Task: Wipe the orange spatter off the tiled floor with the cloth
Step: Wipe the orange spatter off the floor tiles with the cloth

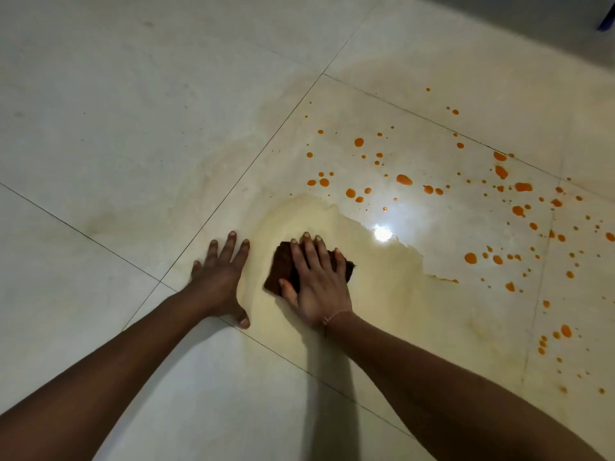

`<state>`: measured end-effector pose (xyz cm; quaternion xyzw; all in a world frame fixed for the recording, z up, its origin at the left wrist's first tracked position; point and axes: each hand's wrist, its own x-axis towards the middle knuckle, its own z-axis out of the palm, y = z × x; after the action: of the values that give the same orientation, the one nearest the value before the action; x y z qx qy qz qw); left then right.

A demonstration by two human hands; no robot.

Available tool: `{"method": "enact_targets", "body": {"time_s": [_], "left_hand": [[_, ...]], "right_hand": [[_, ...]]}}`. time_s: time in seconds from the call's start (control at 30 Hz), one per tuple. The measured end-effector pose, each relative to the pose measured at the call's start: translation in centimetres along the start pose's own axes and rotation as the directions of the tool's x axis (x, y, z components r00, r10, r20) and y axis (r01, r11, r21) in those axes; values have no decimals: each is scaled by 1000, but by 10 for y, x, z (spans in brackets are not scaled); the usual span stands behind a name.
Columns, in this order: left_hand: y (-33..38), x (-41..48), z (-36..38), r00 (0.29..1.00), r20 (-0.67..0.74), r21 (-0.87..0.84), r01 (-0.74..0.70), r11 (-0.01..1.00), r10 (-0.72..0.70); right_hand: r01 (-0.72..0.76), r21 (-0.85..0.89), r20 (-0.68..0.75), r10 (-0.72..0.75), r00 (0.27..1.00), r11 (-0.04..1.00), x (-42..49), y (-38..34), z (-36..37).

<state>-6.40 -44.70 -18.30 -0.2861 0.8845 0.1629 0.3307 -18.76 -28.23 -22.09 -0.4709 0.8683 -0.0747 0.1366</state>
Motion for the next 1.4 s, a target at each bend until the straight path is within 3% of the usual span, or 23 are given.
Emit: {"method": "enact_targets", "body": {"time_s": [0.03,0.13,0.2,0.27,0.37,0.4,0.5,0.57,0.67,0.73,0.9,1.0,1.07,1.23,1.4], "left_hand": [[-1,-1,-2,1000,1,-5,-5,1000,5],[-2,-6,-7,1000,0,3,-19,1000,19],[-1,-7,-8,1000,-4,21,-15,1000,15],[0,-7,-8,1000,-6,34,-12,999,13],[-1,-5,-6,1000,-2,26,-10,1000,10],[-1,-4,-6,1000,0,34,-8,999,8],[3,-4,-3,1000,-16,-11,3,1000,-3],[12,-6,1,1000,-24,-36,-6,999,5],[25,-6,11,998,-55,-31,33,999,-35],[30,-3,14,997,-43,3,61,998,-60],[44,-8,3,998,-32,72,58,996,-55],[66,-10,-5,985,-64,251,-138,958,159],[78,0,-12,948,60,332,-313,890,311],[91,15,-22,932,184,422,-361,832,311],[110,3,-34,940,253,385,-315,867,229]], "right_hand": [[-8,21,-15,8,1000,1000,-11,-8,6],[279,44,95,-282,955,959,-106,-16,18],[385,25,112,-385,916,923,-119,10,16],[293,-40,51,-291,955,955,-74,24,9],[-77,11,-6,77,997,997,-19,30,-4],[-91,22,-14,92,996,996,-29,28,-1],[157,34,68,-159,985,987,-101,27,4],[236,-21,61,-234,970,972,-92,58,0],[-87,-62,11,88,996,994,-22,98,-22],[-185,-50,-20,184,983,981,-18,108,-21],[141,-39,90,-137,986,989,-73,110,-17],[41,-99,107,-30,994,994,-14,146,-43],[32,-115,125,-18,992,993,16,170,-56],[386,-134,240,-348,906,913,0,207,-68],[178,-34,150,-171,974,983,-26,202,-55]]}}
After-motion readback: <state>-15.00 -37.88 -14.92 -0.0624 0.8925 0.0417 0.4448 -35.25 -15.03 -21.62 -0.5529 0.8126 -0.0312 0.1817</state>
